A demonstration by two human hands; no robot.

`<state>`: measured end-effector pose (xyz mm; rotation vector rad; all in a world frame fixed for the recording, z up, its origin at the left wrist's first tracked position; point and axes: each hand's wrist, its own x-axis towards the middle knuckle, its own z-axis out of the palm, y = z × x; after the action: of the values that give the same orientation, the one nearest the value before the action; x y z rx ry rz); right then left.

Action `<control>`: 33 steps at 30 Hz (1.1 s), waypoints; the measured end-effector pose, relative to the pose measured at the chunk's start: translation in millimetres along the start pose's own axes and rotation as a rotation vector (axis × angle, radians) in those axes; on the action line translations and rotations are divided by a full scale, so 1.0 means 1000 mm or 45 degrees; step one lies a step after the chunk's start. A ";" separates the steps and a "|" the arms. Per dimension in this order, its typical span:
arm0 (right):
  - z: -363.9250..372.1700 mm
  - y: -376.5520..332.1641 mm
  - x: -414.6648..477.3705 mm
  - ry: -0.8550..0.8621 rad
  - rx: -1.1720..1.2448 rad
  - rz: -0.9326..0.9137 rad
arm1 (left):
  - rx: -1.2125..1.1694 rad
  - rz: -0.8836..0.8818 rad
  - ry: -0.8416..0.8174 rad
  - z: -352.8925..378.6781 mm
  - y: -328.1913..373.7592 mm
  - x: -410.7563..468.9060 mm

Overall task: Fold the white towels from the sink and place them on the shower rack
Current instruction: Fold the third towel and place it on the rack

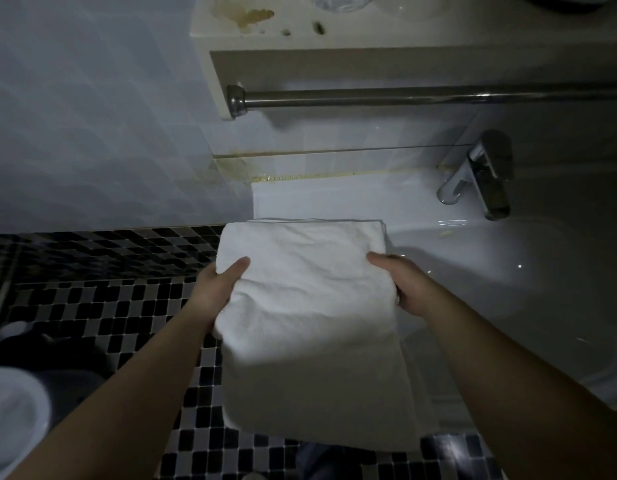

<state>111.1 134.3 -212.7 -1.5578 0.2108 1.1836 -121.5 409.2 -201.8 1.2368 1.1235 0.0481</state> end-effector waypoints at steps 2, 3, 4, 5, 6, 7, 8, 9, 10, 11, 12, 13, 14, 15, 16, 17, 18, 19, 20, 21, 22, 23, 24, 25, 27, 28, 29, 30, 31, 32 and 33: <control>0.001 0.001 0.002 0.135 -0.006 -0.070 | -0.012 0.014 0.030 0.000 0.002 -0.001; 0.000 0.002 0.002 0.126 0.004 -0.018 | -0.018 0.006 0.033 0.000 0.002 0.000; -0.001 0.004 0.002 0.063 0.008 0.087 | -0.028 -0.011 0.026 -0.001 0.002 0.000; -0.002 0.007 0.000 -0.027 -0.001 0.200 | -0.035 -0.041 0.008 -0.001 0.002 0.000; -0.004 0.010 0.000 -0.114 -0.012 0.281 | -0.034 -0.081 -0.013 -0.001 0.001 0.000; -0.007 0.013 0.000 -0.183 -0.016 0.321 | -0.025 -0.125 -0.038 -0.002 0.000 -0.001; -0.009 0.014 0.000 -0.235 -0.023 0.333 | -0.012 -0.164 -0.064 -0.003 0.000 -0.001; -0.011 0.012 0.000 -0.261 -0.037 0.329 | -0.001 -0.187 -0.084 -0.003 0.000 -0.002; -0.010 0.009 -0.001 -0.265 -0.048 0.308 | 0.011 -0.191 -0.090 -0.004 0.001 -0.003; -0.009 0.005 -0.002 -0.256 -0.046 0.270 | 0.021 -0.178 -0.081 -0.004 0.002 -0.003; -0.008 0.002 -0.002 -0.238 -0.033 0.219 | 0.024 -0.154 -0.064 -0.004 0.003 -0.003; -0.007 0.000 -0.002 -0.214 -0.015 0.156 | 0.017 -0.124 -0.054 -0.004 0.004 -0.002; -0.005 -0.002 -0.002 -0.192 0.018 0.094 | 0.001 -0.097 -0.050 -0.003 0.006 -0.003; -0.003 -0.001 -0.003 -0.184 0.068 0.031 | -0.013 -0.071 -0.046 -0.002 0.007 -0.003; -0.001 0.000 -0.003 -0.171 0.128 -0.036 | -0.025 -0.046 -0.037 -0.002 0.008 -0.003; -0.001 0.003 -0.003 -0.137 0.198 -0.113 | -0.034 -0.020 -0.022 -0.001 0.008 -0.004; -0.002 0.005 -0.002 -0.091 0.262 -0.191 | -0.046 0.010 -0.003 0.000 0.008 -0.004; -0.003 0.005 0.000 -0.055 0.307 -0.260 | -0.055 0.041 0.013 0.000 0.008 -0.004; -0.005 0.005 0.000 -0.053 0.329 -0.305 | -0.057 0.069 0.025 0.000 0.008 -0.005; -0.006 0.003 0.001 -0.083 0.336 -0.321 | -0.055 0.093 0.035 0.000 0.009 -0.005; -0.006 0.000 0.001 -0.124 0.331 -0.310 | -0.050 0.115 0.044 0.000 0.009 -0.004; -0.006 -0.004 0.001 -0.162 0.308 -0.283 | -0.047 0.137 0.051 0.000 0.009 -0.003; -0.005 -0.008 0.001 -0.197 0.268 -0.253 | -0.049 0.157 0.052 0.000 0.010 -0.002; -0.004 -0.012 0.001 -0.227 0.207 -0.224 | -0.055 0.168 0.049 0.001 0.010 -0.002; 0.000 -0.020 0.001 -0.272 0.057 -0.166 | -0.063 0.165 0.041 0.002 0.012 0.000; 0.002 -0.023 0.001 -0.289 -0.006 -0.137 | -0.062 0.156 0.038 0.001 0.014 0.001; 0.004 -0.026 0.001 -0.300 -0.049 -0.118 | -0.060 0.142 0.033 0.001 0.015 0.003; 0.005 -0.027 0.001 -0.301 -0.082 -0.113 | -0.057 0.126 0.027 0.001 0.015 0.004; 0.005 -0.029 0.000 -0.284 -0.118 -0.122 | -0.049 0.107 0.016 0.001 0.016 0.006; 0.006 -0.030 -0.001 -0.260 -0.162 -0.139 | -0.037 0.090 0.005 0.000 0.017 0.007; 0.005 -0.031 -0.002 -0.235 -0.210 -0.155 | -0.026 0.076 -0.001 0.001 0.017 0.008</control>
<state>128.3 149.2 -190.6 -1.5682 -0.1048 1.2648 -108.3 419.9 -193.8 1.2517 1.0829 0.1040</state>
